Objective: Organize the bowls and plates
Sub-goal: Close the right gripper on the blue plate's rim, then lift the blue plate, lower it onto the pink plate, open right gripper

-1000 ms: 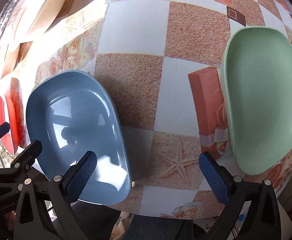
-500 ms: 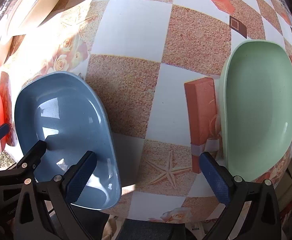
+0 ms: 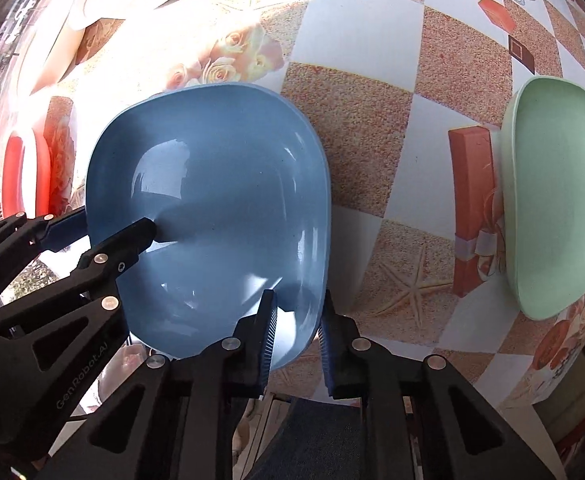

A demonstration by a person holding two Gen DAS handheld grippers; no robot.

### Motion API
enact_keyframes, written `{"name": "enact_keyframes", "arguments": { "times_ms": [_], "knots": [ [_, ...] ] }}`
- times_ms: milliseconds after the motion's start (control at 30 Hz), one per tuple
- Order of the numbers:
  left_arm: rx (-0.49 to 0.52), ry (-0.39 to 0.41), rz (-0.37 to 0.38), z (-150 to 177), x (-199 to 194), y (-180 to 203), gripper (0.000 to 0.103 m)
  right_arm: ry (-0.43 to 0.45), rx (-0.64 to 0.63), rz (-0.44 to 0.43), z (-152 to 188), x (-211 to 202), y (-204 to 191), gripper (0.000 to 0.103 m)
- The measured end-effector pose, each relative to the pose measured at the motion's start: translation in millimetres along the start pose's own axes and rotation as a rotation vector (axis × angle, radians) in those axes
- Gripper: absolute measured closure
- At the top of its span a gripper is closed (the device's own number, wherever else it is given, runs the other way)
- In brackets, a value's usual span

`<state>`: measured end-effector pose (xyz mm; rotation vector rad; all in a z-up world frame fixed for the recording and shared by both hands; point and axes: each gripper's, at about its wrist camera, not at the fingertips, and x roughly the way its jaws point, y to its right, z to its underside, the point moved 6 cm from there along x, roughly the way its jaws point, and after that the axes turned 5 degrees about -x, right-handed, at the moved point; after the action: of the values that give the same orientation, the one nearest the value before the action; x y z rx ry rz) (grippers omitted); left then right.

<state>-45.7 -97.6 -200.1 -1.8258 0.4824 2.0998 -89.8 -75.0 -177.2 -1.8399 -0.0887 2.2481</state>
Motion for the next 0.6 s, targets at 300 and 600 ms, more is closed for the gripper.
{"name": "enact_keyframes", "arguments": {
  "times_ms": [300,600],
  "knots": [
    [0.044,0.065,-0.011,-2.5,-26.9,-1.3,0.064,-0.013,-0.007,-0.041,4.8,2.0,9.9,0.08],
    [0.034,0.124,-0.012,3.8,-49.9,-11.3,0.064,0.023,-0.011,-0.02,-0.7,-16.3,5.7,0.08]
  ]
}}
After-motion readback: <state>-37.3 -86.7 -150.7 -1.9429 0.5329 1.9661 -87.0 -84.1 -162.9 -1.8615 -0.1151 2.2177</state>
